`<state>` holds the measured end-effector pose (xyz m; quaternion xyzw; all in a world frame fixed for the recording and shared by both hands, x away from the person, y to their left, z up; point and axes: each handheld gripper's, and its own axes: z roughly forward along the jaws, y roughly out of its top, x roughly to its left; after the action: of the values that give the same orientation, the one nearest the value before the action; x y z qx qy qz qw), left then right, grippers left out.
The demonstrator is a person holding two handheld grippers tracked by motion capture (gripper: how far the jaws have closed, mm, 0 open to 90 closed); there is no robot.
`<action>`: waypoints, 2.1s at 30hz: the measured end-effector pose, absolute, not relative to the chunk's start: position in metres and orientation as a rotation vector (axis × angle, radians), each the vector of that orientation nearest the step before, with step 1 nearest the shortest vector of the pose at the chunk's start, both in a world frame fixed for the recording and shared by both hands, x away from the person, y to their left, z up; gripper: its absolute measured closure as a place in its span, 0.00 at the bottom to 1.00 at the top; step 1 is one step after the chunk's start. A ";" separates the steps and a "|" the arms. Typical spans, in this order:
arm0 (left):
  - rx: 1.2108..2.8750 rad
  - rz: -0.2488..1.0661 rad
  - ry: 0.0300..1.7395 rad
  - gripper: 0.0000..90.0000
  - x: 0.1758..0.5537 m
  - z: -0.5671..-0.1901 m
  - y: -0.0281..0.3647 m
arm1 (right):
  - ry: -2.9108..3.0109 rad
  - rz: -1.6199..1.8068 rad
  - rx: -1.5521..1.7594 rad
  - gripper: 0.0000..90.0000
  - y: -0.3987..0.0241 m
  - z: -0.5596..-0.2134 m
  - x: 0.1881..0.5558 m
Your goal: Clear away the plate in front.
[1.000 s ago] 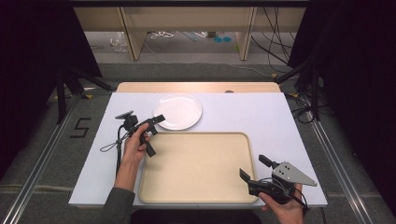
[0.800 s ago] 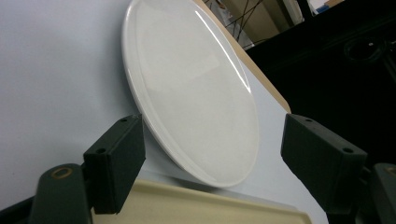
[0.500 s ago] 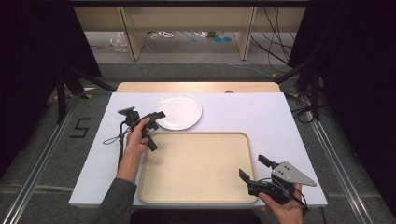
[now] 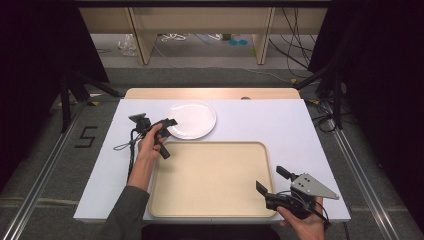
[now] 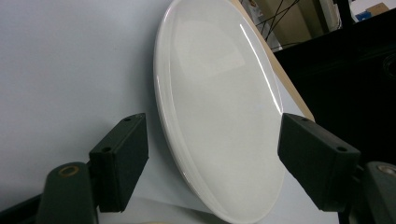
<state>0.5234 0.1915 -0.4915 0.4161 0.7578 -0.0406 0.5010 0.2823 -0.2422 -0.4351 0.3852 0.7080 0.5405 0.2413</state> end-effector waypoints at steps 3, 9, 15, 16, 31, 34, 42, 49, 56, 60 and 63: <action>1.002 -0.100 1.831 0.29 0.524 -0.494 0.191 | 1.924 1.499 1.050 0.18 -0.241 -0.436 0.283; 0.973 -0.143 1.828 0.32 0.528 -0.496 0.187 | 1.925 1.497 1.046 0.18 -0.242 -0.436 0.283; 0.956 -0.166 1.838 0.37 0.530 -0.499 0.187 | 1.926 1.517 1.049 0.18 -0.241 -0.436 0.283; 0.943 -0.172 1.843 0.38 0.531 -0.501 0.187 | 1.946 1.484 1.055 0.18 -0.243 -0.434 0.282; 0.868 -0.208 1.859 0.52 0.534 -0.509 0.190 | 1.938 1.507 1.034 0.19 -0.240 -0.435 0.282; 0.870 -0.206 1.867 0.56 0.534 -0.510 0.191 | 1.940 1.528 1.029 0.19 -0.239 -0.436 0.283; 0.837 -0.192 1.913 0.70 0.531 -0.513 0.191 | 1.942 1.508 1.028 0.20 -0.240 -0.435 0.282; 0.831 -0.170 1.945 0.87 0.529 -0.516 0.191 | 1.939 1.523 1.027 0.21 -0.240 -0.435 0.282; 0.804 -0.158 1.947 0.92 0.527 -0.518 0.190 | 1.936 1.519 1.026 0.21 -0.240 -0.435 0.282; 0.806 -0.159 1.940 0.92 0.526 -0.519 0.191 | 1.935 1.523 1.029 0.21 -0.241 -0.435 0.282; 0.802 -0.177 1.935 0.93 0.525 -0.520 0.193 | 1.949 1.500 1.037 0.21 -0.242 -0.434 0.282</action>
<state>0.5251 0.1925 -0.5202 0.3311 0.7989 -0.0730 0.4969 0.2815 -0.2419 -0.4341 0.3776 0.7100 0.5464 0.2342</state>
